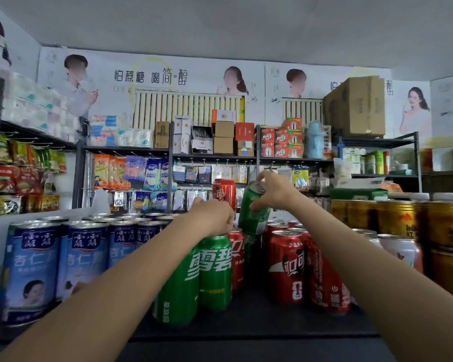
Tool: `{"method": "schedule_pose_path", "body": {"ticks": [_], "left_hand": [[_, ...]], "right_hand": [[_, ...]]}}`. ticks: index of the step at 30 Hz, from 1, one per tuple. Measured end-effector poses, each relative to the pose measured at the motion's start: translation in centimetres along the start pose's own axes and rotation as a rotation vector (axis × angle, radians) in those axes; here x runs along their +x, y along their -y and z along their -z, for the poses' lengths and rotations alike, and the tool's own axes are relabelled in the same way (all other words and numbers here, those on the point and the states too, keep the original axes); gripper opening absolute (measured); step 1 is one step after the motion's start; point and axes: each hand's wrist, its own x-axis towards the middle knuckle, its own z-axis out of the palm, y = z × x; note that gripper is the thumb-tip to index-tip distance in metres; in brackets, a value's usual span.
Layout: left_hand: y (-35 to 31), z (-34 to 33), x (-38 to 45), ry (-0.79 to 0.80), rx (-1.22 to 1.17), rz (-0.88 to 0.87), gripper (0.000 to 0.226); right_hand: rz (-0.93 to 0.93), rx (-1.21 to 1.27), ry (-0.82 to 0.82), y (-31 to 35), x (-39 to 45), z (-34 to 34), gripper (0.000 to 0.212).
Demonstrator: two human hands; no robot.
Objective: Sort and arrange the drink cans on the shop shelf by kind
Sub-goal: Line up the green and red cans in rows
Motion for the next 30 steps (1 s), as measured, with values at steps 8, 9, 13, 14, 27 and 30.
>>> {"method": "schedule_pose_path", "body": {"ticks": [8, 9, 13, 14, 27, 30], "left_hand": [[0.2, 0.0, 0.9, 0.04, -0.045, 0.039, 0.017], [0.2, 0.0, 0.9, 0.045, -0.06, 0.044, 0.017], [0.9, 0.2, 0.4, 0.07, -0.154, 0.033, 0.017], [1.2, 0.6, -0.1, 0.071, -0.167, 0.025, 0.018], [3.8, 4.3, -7.8, 0.351, -0.073, 0.044, 0.049], [4.4, 4.1, -8.3, 0.284, -0.17, 0.017, 0.049]], "right_hand": [[0.019, -0.085, 0.29, -1.4, 2.2, -4.6, 0.056], [0.021, -0.112, 0.298, -1.7, 2.3, -5.3, 0.053], [0.016, -0.205, 0.332, -2.2, 2.2, -6.7, 0.046], [0.027, -0.213, 0.342, -2.1, 2.1, -6.4, 0.044], [0.362, 0.058, 0.446, 5.0, -5.8, -4.1, 0.048], [0.358, 0.075, 0.361, 5.3, -6.5, -4.1, 0.045]]}}
